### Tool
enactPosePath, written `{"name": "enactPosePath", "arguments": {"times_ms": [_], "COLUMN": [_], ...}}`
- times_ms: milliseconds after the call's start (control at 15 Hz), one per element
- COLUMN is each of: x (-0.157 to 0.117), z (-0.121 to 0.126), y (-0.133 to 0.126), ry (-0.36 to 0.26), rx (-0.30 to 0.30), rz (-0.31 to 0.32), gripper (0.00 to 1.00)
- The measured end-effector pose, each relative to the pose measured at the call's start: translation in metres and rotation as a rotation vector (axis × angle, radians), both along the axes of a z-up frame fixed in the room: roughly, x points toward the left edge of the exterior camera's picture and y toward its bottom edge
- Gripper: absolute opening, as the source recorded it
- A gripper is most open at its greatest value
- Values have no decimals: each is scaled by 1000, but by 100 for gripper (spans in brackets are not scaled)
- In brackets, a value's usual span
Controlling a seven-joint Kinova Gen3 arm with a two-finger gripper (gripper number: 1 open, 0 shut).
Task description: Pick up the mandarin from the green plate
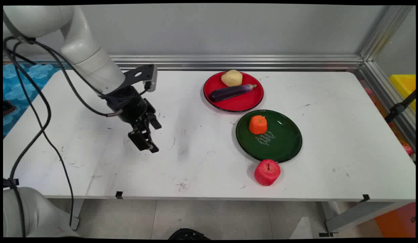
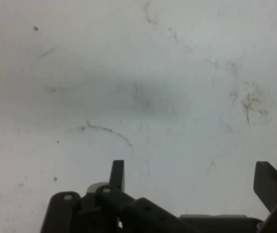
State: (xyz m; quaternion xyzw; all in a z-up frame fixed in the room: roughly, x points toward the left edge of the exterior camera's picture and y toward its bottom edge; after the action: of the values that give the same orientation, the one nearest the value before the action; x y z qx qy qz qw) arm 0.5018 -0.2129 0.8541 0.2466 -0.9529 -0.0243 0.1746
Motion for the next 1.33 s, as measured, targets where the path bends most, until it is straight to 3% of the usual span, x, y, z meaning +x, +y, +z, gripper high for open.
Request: {"name": "enactPosePath", "arguments": {"times_ms": [333, 867, 1333], "x": [-21, -91, -147], "z": [1, -4, -27], "y": [-24, -91, -128], "ry": [28, 107, 172], "rx": [-49, -201, -293], "rz": [11, 17, 23], "gripper": [100, 100, 100]}}
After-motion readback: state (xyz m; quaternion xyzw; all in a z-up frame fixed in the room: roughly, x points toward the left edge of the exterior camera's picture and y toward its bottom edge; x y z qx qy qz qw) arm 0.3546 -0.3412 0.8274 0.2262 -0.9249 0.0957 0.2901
